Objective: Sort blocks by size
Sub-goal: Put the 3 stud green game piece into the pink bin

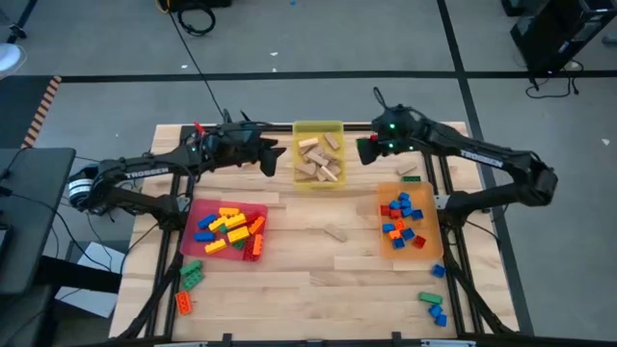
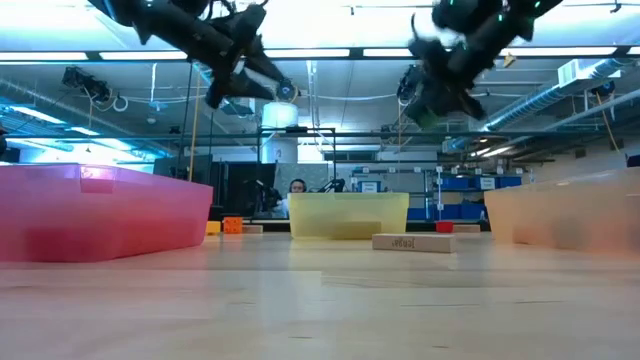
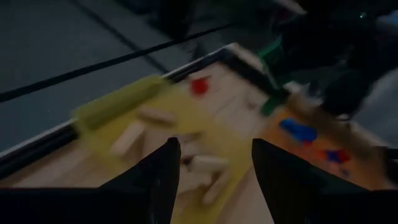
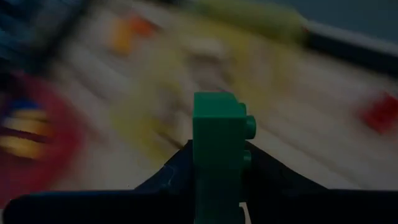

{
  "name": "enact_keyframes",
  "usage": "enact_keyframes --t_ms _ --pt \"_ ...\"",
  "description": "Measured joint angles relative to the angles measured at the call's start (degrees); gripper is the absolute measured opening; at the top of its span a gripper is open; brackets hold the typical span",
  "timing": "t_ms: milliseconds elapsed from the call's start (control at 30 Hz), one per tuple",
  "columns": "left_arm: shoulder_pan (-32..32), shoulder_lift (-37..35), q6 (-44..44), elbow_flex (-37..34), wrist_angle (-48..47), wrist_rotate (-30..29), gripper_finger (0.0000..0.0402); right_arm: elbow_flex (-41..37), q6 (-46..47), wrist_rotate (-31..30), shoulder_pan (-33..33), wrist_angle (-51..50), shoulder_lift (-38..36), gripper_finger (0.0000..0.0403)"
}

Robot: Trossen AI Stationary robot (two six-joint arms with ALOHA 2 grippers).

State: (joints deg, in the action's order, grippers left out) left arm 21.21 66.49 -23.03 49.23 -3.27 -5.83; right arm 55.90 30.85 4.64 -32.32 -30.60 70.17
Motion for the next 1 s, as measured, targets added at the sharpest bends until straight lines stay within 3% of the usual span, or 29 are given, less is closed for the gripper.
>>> enact_keyframes --t_ms 167,300,600,1000 --pt "-1.0 3.2 -2.5 0.0 14.1 8.7 0.0206 0.0 0.2 1.6 5.4 15.8 -1.4 0.0103" --pt "-3.8 7.1 -2.1 0.0 24.9 10.3 0.0206 0.0 -1.1 4.6 8.1 25.1 -1.0 0.0103" --pt "-8.9 17.2 -4.3 0.1 43.0 9.8 0.0206 0.0 -3.9 10.0 11.1 28.7 -1.1 0.0103" --pt "-10.6 26.3 -1.3 9.7 43.3 10.3 0.0202 0.0 -8.1 13.0 14.7 28.3 -1.2 0.0103"
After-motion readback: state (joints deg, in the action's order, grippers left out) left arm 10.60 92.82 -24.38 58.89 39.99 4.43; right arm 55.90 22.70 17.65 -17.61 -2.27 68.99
